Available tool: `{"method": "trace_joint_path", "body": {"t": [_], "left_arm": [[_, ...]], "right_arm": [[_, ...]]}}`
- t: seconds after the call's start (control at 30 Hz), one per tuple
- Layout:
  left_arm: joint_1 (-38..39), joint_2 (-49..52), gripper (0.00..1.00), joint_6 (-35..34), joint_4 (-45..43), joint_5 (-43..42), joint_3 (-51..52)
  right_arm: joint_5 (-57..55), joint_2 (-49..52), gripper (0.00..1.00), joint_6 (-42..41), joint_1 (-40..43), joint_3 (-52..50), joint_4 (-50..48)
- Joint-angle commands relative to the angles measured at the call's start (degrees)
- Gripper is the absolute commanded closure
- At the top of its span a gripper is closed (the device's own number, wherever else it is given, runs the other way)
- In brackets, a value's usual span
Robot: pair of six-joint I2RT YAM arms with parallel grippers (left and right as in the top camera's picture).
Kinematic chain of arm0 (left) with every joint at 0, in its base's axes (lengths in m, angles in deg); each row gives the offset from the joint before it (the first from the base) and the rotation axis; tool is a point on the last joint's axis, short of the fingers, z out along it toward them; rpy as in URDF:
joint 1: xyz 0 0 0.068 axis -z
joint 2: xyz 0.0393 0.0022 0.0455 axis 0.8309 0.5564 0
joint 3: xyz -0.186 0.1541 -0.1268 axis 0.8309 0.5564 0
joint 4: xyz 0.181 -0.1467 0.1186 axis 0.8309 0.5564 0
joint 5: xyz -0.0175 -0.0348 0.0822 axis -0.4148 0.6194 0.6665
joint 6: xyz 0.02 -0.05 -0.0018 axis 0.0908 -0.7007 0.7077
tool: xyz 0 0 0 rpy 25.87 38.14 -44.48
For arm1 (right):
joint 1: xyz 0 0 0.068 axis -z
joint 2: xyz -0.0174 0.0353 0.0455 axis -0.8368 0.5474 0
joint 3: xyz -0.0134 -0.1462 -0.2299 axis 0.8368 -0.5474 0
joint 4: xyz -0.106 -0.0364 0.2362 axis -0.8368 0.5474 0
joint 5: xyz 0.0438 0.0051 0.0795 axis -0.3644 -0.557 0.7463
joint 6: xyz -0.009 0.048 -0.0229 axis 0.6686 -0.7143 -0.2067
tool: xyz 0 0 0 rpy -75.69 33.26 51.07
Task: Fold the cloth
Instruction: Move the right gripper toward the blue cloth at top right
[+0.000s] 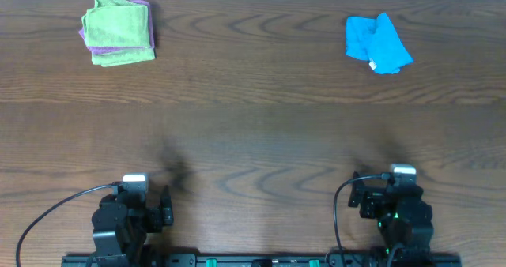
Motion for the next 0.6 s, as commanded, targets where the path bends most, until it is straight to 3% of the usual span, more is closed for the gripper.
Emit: {"method": "trace_joint_path", "body": {"t": [0.0,0.1,0.2,0.57], "left_arm": [[-0.2,-0.4,0.04,1.0,3.4,1.0,0.5],[-0.2,-0.4,0.04,1.0,3.4,1.1,0.5],[-0.2,-0.4,0.05,1.0,3.4,1.0,0.5],[-0.2,-0.4,0.05,1.0,3.4,1.1,0.5]], "right_arm": [[0.0,5.9,0.01,-5.0,1.8,2.4,-0.8],[0.7,19.8,0.01,-11.5,4.5,10.3,-1.0],[2.7,32.8,0.01,-11.8,6.7,20.9,-0.8],[3.2,68.9,0.01,-4.3,8.1,55.1,3.5]]}}
